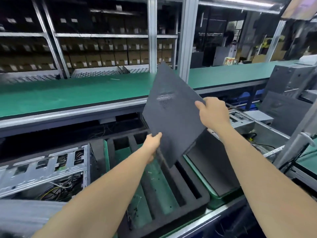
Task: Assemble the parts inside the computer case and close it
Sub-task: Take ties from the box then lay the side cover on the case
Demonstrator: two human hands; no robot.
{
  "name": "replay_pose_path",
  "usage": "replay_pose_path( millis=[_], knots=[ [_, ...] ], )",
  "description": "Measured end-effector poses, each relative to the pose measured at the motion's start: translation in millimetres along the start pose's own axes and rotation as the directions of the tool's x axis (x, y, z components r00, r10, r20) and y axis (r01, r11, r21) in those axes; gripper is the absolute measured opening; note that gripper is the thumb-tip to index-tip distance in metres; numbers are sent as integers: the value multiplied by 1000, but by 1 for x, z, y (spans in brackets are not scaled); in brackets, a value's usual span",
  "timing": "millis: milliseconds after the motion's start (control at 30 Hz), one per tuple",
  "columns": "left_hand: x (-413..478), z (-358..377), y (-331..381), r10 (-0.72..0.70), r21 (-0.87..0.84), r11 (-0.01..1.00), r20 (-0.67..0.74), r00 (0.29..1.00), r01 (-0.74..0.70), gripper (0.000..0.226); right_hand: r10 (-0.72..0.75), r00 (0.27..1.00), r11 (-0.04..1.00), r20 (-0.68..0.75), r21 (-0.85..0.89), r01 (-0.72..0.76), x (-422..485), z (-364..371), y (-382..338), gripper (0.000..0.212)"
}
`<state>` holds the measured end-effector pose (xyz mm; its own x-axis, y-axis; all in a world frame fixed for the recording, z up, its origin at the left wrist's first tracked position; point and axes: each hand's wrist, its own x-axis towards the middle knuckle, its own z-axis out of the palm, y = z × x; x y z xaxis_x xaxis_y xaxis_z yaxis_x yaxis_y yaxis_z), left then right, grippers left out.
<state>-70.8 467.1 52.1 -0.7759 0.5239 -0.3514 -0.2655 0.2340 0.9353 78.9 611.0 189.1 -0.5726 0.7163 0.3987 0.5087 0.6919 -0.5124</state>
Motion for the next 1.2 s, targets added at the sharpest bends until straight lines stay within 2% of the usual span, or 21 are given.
replay_pose_path(
  millis=[67, 133, 200, 267, 300, 367, 467, 534, 567, 634, 701, 734, 834, 967, 1067, 1201],
  knots=[
    [1, -35, 3, -42, -44, 998, -90, 995, 38, 73, 29, 1000, 982, -3, 189, -28, 0, -2, -19, 39],
    [-5, -74, 8, -44, -123, 992, -235, 971, 15, 81, 64, 997, 904, 45, 422, -77, -3, 5, -41, 39],
    [-14, -117, 14, -8, -120, 991, -455, 890, -52, 80, 106, 986, 781, 129, 603, -163, -9, 17, -64, 35],
    [-23, -162, 19, 13, -79, 994, -602, 798, -76, 79, 102, 975, 732, 196, 650, -207, -13, 32, -83, 37],
    [-30, -189, 19, 13, -62, 996, -645, 764, -69, 79, 73, 970, 742, 230, 638, -207, -18, 43, -95, 39],
    [-47, -241, 14, -4, -30, 999, -709, 705, -25, 76, -17, 960, 834, 281, 533, -141, -32, 65, -119, 44],
    [-83, -312, 0, -4, 38, 998, -791, 612, 55, 68, -120, 944, 980, 306, 186, 65, -72, 98, -162, 53],
    [-108, -352, -13, -3, 61, 994, -817, 576, 92, 67, -255, 906, 959, 337, -34, 282, -111, 120, -197, 75],
    [-121, -372, -19, -8, 63, 992, -825, 564, 105, 65, -352, 850, 904, 391, -94, 417, -133, 131, -215, 92],
    [-146, -406, -28, -12, 72, 989, -837, 547, 131, 60, -488, 676, 772, 552, -89, 630, -181, 153, -249, 118],
    [-170, -438, -36, 6, 107, 982, -841, 541, 156, 58, -523, 536, 674, 662, -63, 736, -228, 173, -276, 128],
    [-182, -452, -41, 21, 134, 976, -842, 539, 170, 58, -529, 517, 658, 673, -59, 750, -250, 182, -287, 125],
    [-215, -485, -59, 46, 183, 962, -840, 541, 203, 56, -559, 547, 666, 623, -55, 744, -308, 199, -309, 107],
    [-251, -510, -97, 30, 209, 937, -844, 535, 278, 50, -572, 505, 671, 646, 15, 741, -364, 210, -321, 101],
    [-271, -516, -125, -29, 175, 933, -834, 551, 314, 56, -557, 470, 682, 685, 55, 729, -393, 209, -319, 97],
    [-284, -510, -151, -68, 168, 925, -810, 582, 342, 58, -537, 467, 685, 703, 40, 728, -410, 206, -311, 95]
  ],
)
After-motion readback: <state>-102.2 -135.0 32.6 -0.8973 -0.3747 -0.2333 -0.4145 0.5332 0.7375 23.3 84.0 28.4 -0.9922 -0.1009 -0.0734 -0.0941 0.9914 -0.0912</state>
